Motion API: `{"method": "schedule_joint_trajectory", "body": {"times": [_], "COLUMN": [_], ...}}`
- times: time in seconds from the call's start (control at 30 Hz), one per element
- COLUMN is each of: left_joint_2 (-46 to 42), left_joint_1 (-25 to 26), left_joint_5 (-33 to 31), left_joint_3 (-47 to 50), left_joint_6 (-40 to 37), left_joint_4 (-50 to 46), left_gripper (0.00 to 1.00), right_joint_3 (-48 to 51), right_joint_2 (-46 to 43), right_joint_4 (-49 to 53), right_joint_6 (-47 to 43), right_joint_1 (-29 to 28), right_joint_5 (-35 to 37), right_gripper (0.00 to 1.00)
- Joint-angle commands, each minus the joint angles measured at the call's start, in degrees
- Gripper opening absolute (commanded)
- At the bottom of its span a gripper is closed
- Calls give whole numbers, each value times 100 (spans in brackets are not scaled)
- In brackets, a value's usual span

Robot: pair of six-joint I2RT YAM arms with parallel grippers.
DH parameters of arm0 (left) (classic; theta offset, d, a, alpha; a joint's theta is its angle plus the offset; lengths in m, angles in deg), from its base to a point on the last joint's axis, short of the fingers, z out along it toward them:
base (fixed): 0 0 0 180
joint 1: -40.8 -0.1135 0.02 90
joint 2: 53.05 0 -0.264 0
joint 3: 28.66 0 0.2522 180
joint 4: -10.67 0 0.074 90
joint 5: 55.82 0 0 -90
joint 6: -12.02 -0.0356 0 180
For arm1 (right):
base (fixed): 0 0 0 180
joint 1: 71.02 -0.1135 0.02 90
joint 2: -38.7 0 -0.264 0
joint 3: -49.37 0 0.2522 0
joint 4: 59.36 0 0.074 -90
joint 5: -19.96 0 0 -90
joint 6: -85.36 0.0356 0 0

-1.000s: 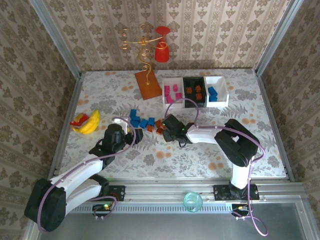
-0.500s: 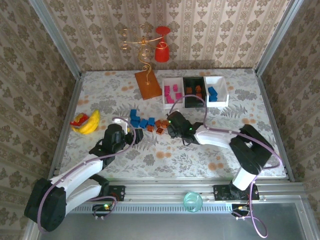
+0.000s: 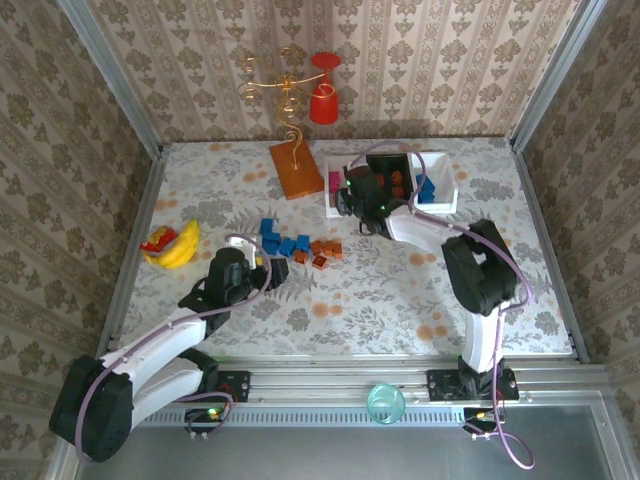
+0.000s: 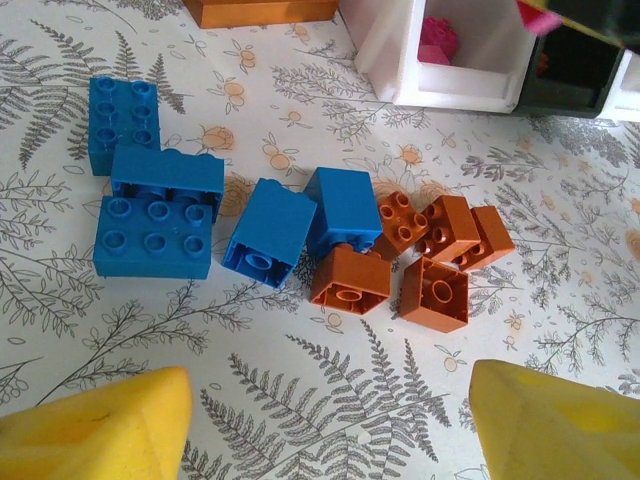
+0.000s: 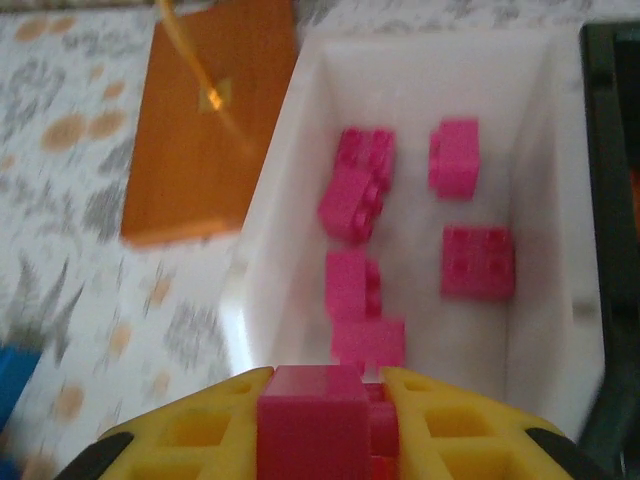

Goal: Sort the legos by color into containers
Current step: Place the lego in the container, then touch the container at the top-center of the table.

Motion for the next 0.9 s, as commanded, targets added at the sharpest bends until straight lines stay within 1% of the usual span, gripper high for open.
{"method": "schedule_joint_trajectory", "body": {"times": [0.0,0.07,0.13,0.2,0.33,0.47,0.53,0.6,0.73,0.87], "left_joint_2": [-113,-120,-122,-95,62,420,631,825,1038,907], "left_joint_1": [-42,-42,-42,-42,-51,-61,-68,-68,-60,-60], "left_joint_5": [114,122,122,66,-34,49,138,230,374,400], "left_joint_3": [-155,-203,-225,-206,-173,-217,-249,-290,-383,-311], "left_joint_6": [74,51,25,8,-5,7,39,46,85,152], "left_joint_4": [-383,-499,-597,-583,-357,-58,97,209,250,211], "left_gripper": [75,75,75,75,75,75,75,75,75,75], "right_joint_3": [-739,-1131,-1064,-642,299,1436,1859,2017,1921,1391], "right_joint_2": [569,766,591,186,-687,-1452,-1706,-1795,-1815,-1410], "right_joint_4": [360,669,618,280,-28,-302,-402,-315,-90,280], "right_joint_6": [2,23,21,38,73,93,120,176,174,210], "right_joint_1": [155,225,232,208,124,171,381,638,1176,1758], "right_joint_5": [67,120,105,37,-11,465,623,574,558,339], "right_gripper": [36,46,55,60,66,72,74,76,78,80]}}
